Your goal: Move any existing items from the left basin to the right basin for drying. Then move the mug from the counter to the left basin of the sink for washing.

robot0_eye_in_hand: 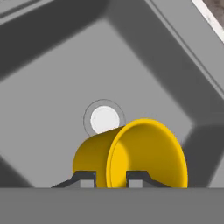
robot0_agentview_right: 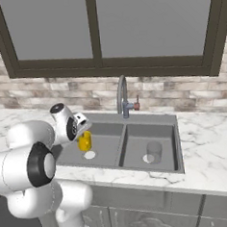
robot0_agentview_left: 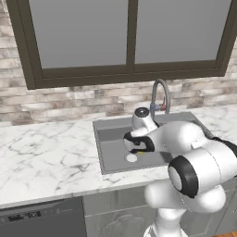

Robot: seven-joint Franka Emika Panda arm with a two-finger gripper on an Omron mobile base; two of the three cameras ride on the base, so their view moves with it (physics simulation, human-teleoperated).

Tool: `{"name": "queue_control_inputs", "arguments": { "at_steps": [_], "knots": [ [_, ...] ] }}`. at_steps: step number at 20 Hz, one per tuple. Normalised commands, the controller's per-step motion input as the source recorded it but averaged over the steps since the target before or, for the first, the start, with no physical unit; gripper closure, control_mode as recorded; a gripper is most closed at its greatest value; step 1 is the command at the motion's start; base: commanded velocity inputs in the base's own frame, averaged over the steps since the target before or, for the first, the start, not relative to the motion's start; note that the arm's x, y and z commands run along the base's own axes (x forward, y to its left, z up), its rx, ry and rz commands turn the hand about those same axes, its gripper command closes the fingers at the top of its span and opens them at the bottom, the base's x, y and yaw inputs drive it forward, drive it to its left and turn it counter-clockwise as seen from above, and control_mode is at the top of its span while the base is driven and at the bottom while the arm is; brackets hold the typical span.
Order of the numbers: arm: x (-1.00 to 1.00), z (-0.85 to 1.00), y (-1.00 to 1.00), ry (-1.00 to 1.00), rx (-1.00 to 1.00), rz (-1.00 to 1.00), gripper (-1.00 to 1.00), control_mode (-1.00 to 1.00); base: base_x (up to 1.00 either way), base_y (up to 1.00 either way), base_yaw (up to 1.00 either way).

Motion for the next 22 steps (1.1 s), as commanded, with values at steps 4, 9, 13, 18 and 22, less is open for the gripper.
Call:
{"name": "queue_control_inputs", "arguments": {
  "at_steps": [4, 9, 13, 18, 22],
  "knots": [
    [0.55, -0.43, 0.01, 0.04, 0.0, 0.0, 1.0, -1.0, 0.0, 0.0, 0.0],
    [0.48, -0.44, 0.0, 0.02, 0.0, 0.0, 1.0, -1.0, 0.0, 0.0, 0.0],
    [0.39, -0.48, 0.0, 0.01, 0.0, 0.0, 1.0, -1.0, 0.0, 0.0, 0.0],
    [0.14, -0.31, 0.01, 0.0, 0.0, 0.0, 1.0, -1.0, 0.0, 0.0, 0.0],
    [0.02, -0.04, 0.0, 0.0, 0.0, 0.0, -1.0, -1.0, 0.0, 0.0, 0.0]
  ]
}}
